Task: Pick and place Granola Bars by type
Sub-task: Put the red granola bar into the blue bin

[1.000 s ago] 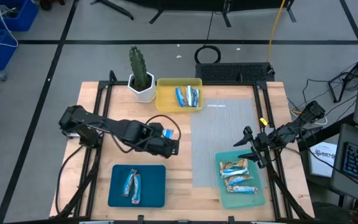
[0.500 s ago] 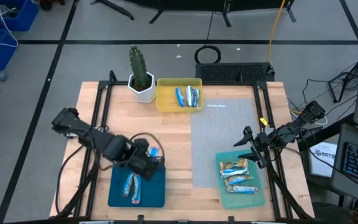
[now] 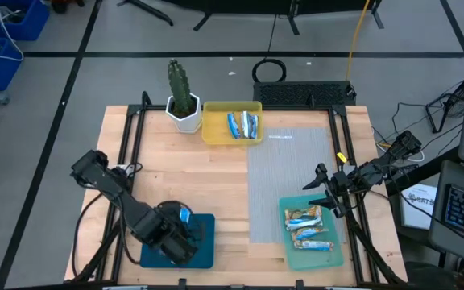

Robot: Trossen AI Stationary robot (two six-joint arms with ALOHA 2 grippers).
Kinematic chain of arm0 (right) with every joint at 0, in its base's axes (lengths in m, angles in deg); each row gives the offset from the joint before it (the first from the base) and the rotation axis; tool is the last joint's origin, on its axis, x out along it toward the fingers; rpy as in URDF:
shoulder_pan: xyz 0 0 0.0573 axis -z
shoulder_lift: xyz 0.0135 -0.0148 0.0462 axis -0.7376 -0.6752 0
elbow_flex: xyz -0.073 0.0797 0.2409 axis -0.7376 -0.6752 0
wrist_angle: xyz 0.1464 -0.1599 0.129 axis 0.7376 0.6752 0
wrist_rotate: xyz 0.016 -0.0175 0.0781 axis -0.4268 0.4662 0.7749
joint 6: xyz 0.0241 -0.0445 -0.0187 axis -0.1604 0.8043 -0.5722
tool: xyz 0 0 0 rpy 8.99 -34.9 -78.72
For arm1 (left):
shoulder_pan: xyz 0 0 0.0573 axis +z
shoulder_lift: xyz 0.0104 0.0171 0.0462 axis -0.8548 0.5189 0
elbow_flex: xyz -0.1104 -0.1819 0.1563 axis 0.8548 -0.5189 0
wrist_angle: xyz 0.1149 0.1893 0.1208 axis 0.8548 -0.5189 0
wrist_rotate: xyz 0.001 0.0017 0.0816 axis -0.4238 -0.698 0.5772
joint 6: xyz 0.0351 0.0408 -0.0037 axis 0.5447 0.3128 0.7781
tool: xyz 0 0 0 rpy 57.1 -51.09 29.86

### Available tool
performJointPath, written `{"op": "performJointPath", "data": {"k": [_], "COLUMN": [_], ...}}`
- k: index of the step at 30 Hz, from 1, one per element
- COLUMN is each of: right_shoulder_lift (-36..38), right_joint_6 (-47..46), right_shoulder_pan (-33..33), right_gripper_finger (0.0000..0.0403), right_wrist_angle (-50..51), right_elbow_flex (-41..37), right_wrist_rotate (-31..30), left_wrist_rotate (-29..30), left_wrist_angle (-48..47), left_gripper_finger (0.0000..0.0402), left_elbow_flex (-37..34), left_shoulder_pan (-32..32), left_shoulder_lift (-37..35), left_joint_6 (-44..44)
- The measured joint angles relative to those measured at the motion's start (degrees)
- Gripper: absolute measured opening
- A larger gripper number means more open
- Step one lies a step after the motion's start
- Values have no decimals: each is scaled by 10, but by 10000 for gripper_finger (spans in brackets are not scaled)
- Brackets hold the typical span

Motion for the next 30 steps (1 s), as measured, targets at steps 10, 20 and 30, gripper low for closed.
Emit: {"op": "performJointPath", "data": {"k": [10,20,30], "right_shoulder_lift": [0,0,0], "right_joint_6": [0,0,0], "right_shoulder_pan": [0,0,0], "right_gripper_finger": [232,230,231], "right_wrist_angle": [0,0,0], "right_elbow_flex": [0,0,0], "right_wrist_rotate": [0,0,0], "left_wrist_rotate": [0,-1,-38], "left_wrist_angle": [-8,-4,25], "left_gripper_finger": [7,6,6], "left_elbow_flex": [0,0,-1], "left_shoulder_pan": [-8,-6,-10], "left_shoulder_lift": [62,120,165], "left_joint_6": [-41,-37,-32]}}
